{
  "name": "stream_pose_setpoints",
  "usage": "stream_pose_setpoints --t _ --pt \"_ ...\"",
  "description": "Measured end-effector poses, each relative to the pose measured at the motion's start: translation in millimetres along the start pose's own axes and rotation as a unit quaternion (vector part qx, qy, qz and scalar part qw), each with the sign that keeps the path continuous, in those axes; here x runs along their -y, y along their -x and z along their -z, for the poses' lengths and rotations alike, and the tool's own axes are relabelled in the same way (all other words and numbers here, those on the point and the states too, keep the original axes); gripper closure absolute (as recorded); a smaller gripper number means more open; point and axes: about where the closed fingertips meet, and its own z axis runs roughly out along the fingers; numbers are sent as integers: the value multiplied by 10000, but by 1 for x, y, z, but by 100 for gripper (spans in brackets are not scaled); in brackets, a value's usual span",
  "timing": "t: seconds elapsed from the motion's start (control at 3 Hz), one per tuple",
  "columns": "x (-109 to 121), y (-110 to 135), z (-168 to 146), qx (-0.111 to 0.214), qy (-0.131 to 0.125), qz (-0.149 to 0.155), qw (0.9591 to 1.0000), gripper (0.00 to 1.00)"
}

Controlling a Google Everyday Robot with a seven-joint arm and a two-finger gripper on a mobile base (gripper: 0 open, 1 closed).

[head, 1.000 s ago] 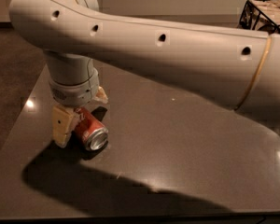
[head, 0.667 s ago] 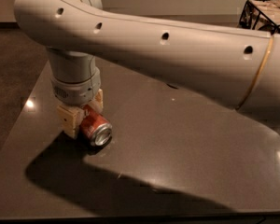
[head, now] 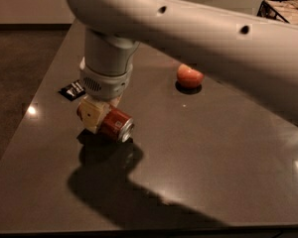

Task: Place coke can upright

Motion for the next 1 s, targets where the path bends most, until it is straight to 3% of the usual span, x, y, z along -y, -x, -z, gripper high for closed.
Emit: stream_pose_setpoints --t 0.33,0.67,1.0 --pt "6 -9 33 610 67 276 9977 100" --pt "16 -15 59 1350 246 487 9893 100" --pt "20 -22 78 2444 604 741 9650 100"
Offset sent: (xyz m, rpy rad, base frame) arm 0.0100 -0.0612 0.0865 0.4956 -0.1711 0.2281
